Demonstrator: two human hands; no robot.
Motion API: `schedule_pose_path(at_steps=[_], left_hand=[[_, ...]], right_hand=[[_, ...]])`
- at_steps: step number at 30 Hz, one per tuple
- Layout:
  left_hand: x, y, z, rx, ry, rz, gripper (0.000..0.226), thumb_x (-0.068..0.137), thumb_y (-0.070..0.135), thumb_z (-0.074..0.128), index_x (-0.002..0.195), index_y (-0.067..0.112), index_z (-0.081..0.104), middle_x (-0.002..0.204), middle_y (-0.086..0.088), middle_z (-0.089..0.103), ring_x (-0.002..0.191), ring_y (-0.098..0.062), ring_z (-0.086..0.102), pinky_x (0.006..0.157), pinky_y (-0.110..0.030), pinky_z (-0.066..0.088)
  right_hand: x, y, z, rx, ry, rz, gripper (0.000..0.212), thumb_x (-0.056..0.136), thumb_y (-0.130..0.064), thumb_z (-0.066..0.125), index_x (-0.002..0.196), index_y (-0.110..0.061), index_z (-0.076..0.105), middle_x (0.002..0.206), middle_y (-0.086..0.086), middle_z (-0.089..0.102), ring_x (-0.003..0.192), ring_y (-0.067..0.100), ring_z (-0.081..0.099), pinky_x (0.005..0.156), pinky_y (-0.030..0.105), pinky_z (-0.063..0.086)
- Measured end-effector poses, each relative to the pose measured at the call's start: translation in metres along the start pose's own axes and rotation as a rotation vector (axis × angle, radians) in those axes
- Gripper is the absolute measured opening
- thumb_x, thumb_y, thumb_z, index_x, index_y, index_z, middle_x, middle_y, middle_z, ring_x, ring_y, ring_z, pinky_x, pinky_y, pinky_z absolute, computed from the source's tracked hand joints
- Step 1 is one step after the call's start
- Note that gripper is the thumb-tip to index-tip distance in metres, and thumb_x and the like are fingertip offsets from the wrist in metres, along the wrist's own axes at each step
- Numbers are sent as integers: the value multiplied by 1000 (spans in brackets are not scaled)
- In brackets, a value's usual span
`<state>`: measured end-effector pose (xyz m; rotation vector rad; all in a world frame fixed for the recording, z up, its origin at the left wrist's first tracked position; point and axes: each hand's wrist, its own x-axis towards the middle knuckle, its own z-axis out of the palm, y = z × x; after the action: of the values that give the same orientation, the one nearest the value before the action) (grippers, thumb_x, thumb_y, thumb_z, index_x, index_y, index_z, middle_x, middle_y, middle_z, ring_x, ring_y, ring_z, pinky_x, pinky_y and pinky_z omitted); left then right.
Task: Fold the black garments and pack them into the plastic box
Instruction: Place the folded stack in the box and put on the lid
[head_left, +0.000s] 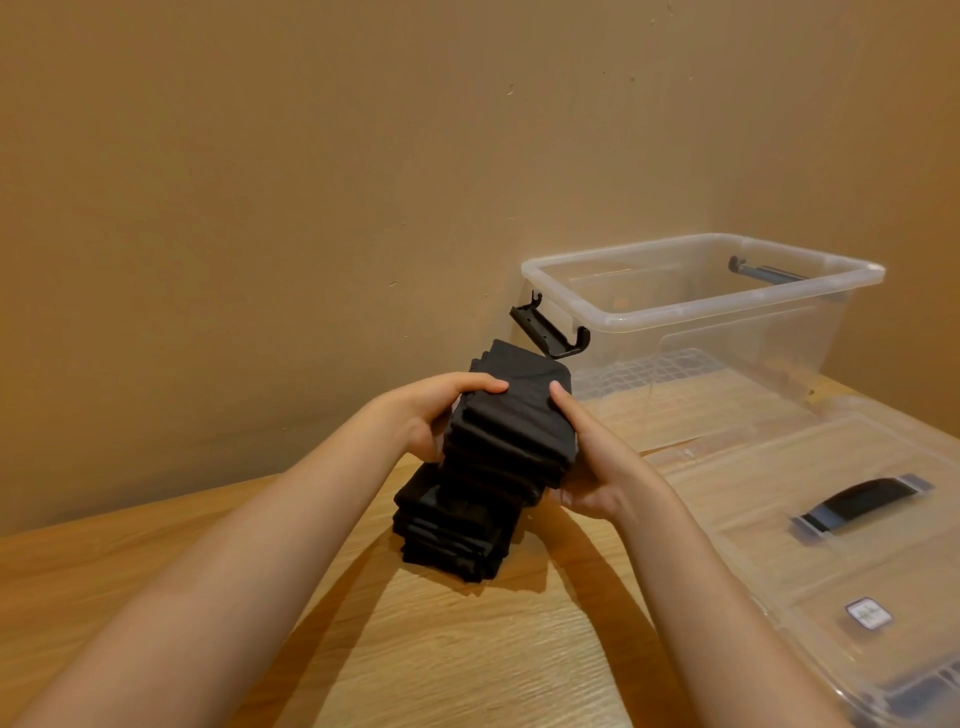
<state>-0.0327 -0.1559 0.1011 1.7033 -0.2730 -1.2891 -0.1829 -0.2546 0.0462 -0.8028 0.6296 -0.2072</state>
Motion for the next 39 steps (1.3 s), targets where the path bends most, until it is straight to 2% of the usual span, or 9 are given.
schedule_pose_path(at_steps=[3,7,10,14,17,21,29,33,39], left_hand=[[-2,-10,-3,-52,-4,-5,50,72,35,78,111,8,61,107,-15,64,103,-30,60,87,-38,50],[-7,-23,-5,-70,4,-21,59,68,35,81,118,9,61,116,-15,64,108,-31,59,85,-40,51],[-14,-31,-5,-48,-3,-36,60,68,35,81,119,10,61,116,-16,64,107,-31,59,86,-40,50],[-30,-42,-6,-51,-6,-3,49,75,33,76,115,11,61,103,-16,68,98,-31,63,76,-41,51],[-41,-46,-12,-39,-4,58,46,78,35,73,116,12,61,90,-13,75,85,-28,71,67,-38,56],[-49,-35,-18,-20,18,160,45,81,38,69,118,13,63,88,-6,77,77,-21,74,58,-30,56],[-37,39,-14,-10,-4,326,55,75,45,67,121,15,62,107,-6,73,97,-21,70,75,-33,52],[-29,89,2,-62,-31,324,55,77,46,67,123,16,62,111,-6,73,98,-22,70,74,-33,54],[-20,168,39,-193,-128,269,42,87,40,66,120,15,64,111,-8,73,103,-25,69,93,-39,52]], right_hand=[[0,1,-2,164,-28,52,68,69,-44,81,119,-3,59,117,20,66,106,36,66,84,43,58],[-3,7,-2,222,-51,41,59,72,-37,80,115,-2,60,112,22,67,105,39,65,94,49,51],[-10,11,4,154,-6,2,41,76,-34,78,101,-5,63,96,20,70,97,37,66,94,49,51],[-11,20,13,-10,36,-72,30,82,-30,73,104,-11,63,98,14,68,93,31,65,86,44,53],[-9,20,20,-95,14,-149,33,84,-30,71,110,-10,64,106,13,69,100,30,65,91,42,52],[-2,5,34,-173,-28,-232,49,82,-34,71,123,-11,57,113,11,67,101,27,65,82,39,55],[26,-78,54,-180,-62,-325,50,82,-33,71,124,-10,57,114,11,68,98,26,68,69,33,56],[25,-136,56,-212,-68,-278,30,87,-31,66,107,-9,65,99,11,70,87,25,67,72,34,55],[18,-232,48,-241,-26,-193,25,88,-32,63,99,-11,67,89,9,71,80,24,68,72,34,54]])
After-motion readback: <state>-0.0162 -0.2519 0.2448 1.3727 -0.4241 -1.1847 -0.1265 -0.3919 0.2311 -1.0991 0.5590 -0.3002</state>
